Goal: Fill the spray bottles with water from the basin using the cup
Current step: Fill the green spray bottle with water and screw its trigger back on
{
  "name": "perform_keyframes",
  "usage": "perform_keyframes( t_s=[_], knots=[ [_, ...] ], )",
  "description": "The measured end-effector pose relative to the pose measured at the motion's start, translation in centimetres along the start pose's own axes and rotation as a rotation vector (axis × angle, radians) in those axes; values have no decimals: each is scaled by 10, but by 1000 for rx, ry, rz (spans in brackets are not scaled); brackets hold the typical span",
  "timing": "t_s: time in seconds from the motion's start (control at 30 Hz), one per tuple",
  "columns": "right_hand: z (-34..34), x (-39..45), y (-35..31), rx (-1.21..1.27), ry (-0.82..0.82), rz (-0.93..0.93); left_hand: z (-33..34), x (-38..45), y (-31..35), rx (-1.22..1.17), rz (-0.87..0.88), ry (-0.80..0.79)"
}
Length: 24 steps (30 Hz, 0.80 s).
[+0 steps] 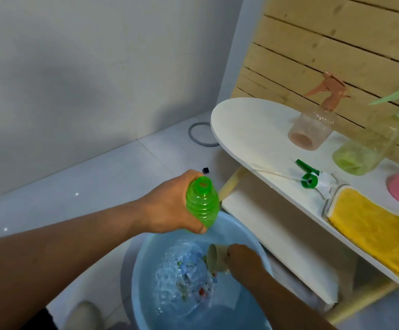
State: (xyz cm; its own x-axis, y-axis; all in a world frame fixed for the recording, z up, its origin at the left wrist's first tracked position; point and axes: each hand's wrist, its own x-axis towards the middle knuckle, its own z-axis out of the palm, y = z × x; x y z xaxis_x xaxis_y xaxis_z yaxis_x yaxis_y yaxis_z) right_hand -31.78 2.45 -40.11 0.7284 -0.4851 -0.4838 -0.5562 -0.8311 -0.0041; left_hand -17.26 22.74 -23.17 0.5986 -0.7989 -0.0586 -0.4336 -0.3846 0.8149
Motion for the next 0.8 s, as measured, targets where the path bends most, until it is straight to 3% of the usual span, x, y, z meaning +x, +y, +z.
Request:
perform_keyframes(
  t_s=[0.3,0.53,0.8],
  knots=[
    [36,12,-19,16,-43,-10,-3,3,-4,26,-39,16],
    [20,-1,-9,420,21,99,-8,0,-9,62,-34,-18],
    [-62,-48,15,736,104,112,-15,-10,-16,117,-69,-36]
  ],
)
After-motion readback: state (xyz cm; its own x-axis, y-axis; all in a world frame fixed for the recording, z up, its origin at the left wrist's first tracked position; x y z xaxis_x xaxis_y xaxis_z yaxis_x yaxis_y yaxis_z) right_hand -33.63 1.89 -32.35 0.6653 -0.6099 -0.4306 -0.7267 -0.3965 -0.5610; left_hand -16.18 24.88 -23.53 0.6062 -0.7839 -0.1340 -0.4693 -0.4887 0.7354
